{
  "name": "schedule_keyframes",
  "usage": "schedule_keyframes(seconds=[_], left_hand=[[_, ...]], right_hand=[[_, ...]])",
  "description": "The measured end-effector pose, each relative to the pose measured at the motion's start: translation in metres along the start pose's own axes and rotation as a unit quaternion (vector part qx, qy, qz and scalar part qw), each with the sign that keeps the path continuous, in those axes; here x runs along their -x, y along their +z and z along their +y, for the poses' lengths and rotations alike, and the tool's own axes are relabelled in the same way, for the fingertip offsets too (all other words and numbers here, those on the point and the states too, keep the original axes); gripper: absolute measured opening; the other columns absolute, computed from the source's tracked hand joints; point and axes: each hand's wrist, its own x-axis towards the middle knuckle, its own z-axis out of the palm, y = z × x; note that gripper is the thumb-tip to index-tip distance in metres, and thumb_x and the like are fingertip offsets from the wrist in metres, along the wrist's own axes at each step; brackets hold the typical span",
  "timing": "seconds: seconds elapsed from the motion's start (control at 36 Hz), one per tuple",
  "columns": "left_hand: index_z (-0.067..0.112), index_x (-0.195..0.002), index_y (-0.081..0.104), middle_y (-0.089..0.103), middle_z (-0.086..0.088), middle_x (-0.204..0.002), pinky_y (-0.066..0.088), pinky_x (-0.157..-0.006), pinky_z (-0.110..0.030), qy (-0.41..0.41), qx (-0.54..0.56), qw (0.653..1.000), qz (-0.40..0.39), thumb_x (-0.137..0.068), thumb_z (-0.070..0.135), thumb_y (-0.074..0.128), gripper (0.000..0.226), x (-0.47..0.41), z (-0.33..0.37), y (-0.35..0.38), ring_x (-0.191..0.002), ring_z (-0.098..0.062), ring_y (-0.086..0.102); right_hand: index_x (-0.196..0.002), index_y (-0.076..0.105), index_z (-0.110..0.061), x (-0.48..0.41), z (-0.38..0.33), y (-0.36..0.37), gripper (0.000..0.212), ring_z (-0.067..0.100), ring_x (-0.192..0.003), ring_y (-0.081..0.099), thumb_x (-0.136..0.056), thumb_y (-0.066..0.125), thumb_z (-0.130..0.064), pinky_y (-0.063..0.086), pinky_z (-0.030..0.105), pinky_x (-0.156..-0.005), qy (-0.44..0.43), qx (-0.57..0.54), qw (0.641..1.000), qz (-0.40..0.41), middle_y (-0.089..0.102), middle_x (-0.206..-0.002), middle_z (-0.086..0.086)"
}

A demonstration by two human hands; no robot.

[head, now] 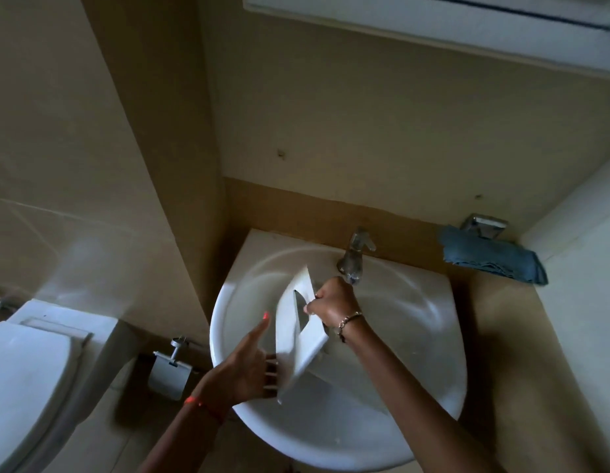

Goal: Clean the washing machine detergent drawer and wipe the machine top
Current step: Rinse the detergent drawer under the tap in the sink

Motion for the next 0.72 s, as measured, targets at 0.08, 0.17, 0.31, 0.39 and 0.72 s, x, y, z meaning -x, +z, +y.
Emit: schedule_keyframes(seconds=[0.08,0.17,0.31,0.39,0.72], left_hand=[[0.002,-0.086,0.060,0.061,-0.013,-0.079,0.044,-0.069,-0.032,0.017,-0.016,1.000,-0.007,-0.081,0.064,0.044,0.064,0.019,0.019,-0.004,-0.074,-0.026,0.056],[0.006,-0.090,0.059,0.057,-0.009,-0.080,0.041,-0.068,-0.031,0.054,-0.017,0.998,-0.015,-0.072,0.056,0.051,0.054,0.037,0.044,-0.006,-0.073,-0.023,0.054],[0.006,-0.106,0.060,0.061,-0.009,-0.095,0.043,-0.074,-0.031,0.138,-0.019,0.990,-0.014,-0.074,0.043,0.055,0.050,0.054,0.073,-0.006,-0.084,-0.023,0.056],[0.005,-0.109,0.061,0.064,-0.007,-0.101,0.044,-0.073,-0.028,0.199,0.013,0.980,-0.011,-0.085,0.035,0.050,0.040,0.060,0.079,-0.004,-0.086,-0.019,0.058],[0.014,-0.110,0.063,0.072,-0.008,-0.096,0.057,-0.077,-0.032,0.334,0.082,0.937,-0.065,-0.078,0.020,0.052,0.035,0.066,0.034,0.014,-0.088,-0.019,0.069]], right_hand=[[-0.039,0.033,-0.014,0.001,0.008,-0.018,0.051,0.004,-0.035,0.029,-0.068,0.072,0.000,0.021,0.016,-0.035,0.017,-0.054,0.998,0.018,0.025,-0.025,-0.007],[-0.040,0.037,-0.016,0.006,0.019,-0.032,0.050,0.011,-0.044,0.037,-0.068,0.074,0.003,0.034,0.018,-0.054,0.053,-0.177,0.982,0.038,0.033,-0.037,-0.009],[-0.069,0.060,0.004,0.024,0.029,-0.041,0.014,0.024,-0.064,0.066,-0.070,0.067,0.016,0.054,0.033,-0.071,0.133,-0.417,0.898,-0.039,0.067,-0.065,0.012],[-0.078,0.061,0.010,0.032,0.030,-0.038,0.012,0.023,-0.064,0.067,-0.071,0.061,0.019,0.053,0.036,-0.080,0.143,-0.509,0.847,-0.064,0.068,-0.070,0.016],[-0.076,0.061,0.008,0.069,0.029,0.017,0.016,0.019,-0.060,0.068,-0.075,0.054,0.022,0.056,0.024,-0.055,0.121,-0.676,0.725,-0.049,0.068,-0.065,0.013]])
